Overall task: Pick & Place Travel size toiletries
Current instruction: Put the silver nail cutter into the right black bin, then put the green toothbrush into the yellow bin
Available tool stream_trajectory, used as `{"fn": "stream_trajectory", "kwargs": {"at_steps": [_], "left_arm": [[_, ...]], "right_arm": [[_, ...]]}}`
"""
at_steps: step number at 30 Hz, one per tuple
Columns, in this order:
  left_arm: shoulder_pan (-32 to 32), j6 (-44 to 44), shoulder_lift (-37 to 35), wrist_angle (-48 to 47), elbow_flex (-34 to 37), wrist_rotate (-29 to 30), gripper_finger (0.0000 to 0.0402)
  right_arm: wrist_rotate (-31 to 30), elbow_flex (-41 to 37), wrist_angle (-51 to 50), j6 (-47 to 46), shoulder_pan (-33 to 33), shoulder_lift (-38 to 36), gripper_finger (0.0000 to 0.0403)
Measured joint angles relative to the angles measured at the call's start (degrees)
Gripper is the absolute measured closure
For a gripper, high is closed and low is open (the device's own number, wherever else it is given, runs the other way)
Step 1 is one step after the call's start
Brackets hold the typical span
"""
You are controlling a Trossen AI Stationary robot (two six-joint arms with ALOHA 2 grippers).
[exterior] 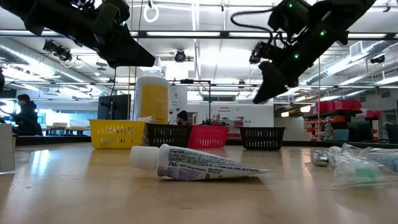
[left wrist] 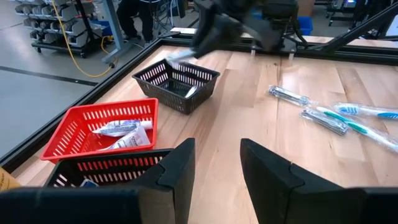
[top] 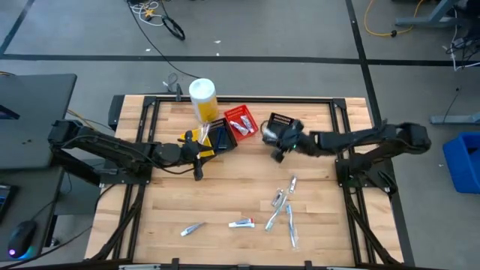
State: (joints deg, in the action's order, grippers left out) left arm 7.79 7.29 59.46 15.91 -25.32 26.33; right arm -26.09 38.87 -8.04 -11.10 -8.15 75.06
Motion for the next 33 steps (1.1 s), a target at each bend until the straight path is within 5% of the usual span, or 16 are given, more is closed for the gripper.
{"fn": "stream_trajectory", "kwargs": {"at_steps": [7, 15, 33], "left_arm": [[0.00, 0.04, 0.02, 0.20, 0.00, 0.00, 0.0264], [-0.01, 0.82, 0.02, 0.34, 0.00, 0.01, 0.0264], [0.00, 1.32, 0.02, 0.27, 0.00, 0.02, 0.0264]], "right_arm": [[8.95, 0.00, -7.84, 6.29, -9.99, 2.79, 0.0334], [14.96, 0.00, -4.31, 12.11, -16.64, 9.31, 0.0329], [18.90, 0.80, 1.48, 14.43, -18.79, 12.37, 0.0231]]}}
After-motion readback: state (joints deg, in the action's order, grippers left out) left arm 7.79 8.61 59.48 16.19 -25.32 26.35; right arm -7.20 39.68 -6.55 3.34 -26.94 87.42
